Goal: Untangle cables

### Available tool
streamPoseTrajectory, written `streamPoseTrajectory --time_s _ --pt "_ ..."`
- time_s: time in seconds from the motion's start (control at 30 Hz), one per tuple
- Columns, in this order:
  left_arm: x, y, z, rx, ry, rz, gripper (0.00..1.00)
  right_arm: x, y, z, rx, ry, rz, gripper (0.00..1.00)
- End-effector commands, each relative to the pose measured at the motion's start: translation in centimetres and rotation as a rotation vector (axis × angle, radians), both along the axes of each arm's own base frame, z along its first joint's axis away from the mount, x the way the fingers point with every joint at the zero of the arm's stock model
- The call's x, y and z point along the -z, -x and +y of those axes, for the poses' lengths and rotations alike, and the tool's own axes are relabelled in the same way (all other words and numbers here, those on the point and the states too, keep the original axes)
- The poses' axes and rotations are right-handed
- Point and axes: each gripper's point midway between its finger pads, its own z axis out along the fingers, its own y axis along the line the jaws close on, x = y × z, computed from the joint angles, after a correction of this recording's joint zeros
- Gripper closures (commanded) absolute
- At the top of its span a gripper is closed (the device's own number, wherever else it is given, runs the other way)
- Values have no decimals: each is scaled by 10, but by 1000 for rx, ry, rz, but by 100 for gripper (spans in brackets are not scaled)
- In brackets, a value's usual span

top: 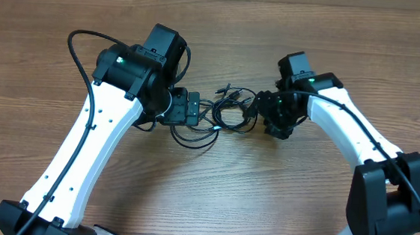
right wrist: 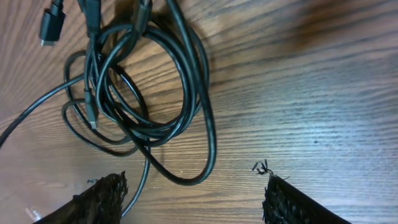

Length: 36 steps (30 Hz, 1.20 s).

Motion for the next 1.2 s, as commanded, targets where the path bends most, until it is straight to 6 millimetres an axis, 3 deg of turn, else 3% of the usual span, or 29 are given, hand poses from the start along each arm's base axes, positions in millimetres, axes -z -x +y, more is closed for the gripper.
streamPoseTrajectory --time_s 0.0,0.13,0.3,0.4,0.67,0.8,0.97,1.17 --pt "0 -3 1 7 -13 -10 0 -4 -6 12 4 28 -47 28" --pt "0 -3 1 7 -13 -10 0 -4 -9 19 6 39 -71 28" --pt "0 -3 1 7 -13 -10 0 6 -3 -4 117 190 -37 28" --pt "0 -3 1 7 -13 -10 0 13 1 -7 138 202 -19 28" --pt "0 -3 1 7 -13 -10 0 29 7 12 100 133 -37 31" --pt "0 -3 1 7 -13 -10 0 28 1 14 102 122 -62 40" --pt "0 -3 1 7 -13 -10 0 28 0 15 102 119 -65 67" --pt "0 -3 1 7 -13 -10 1 28 0 15 101 119 -66 71"
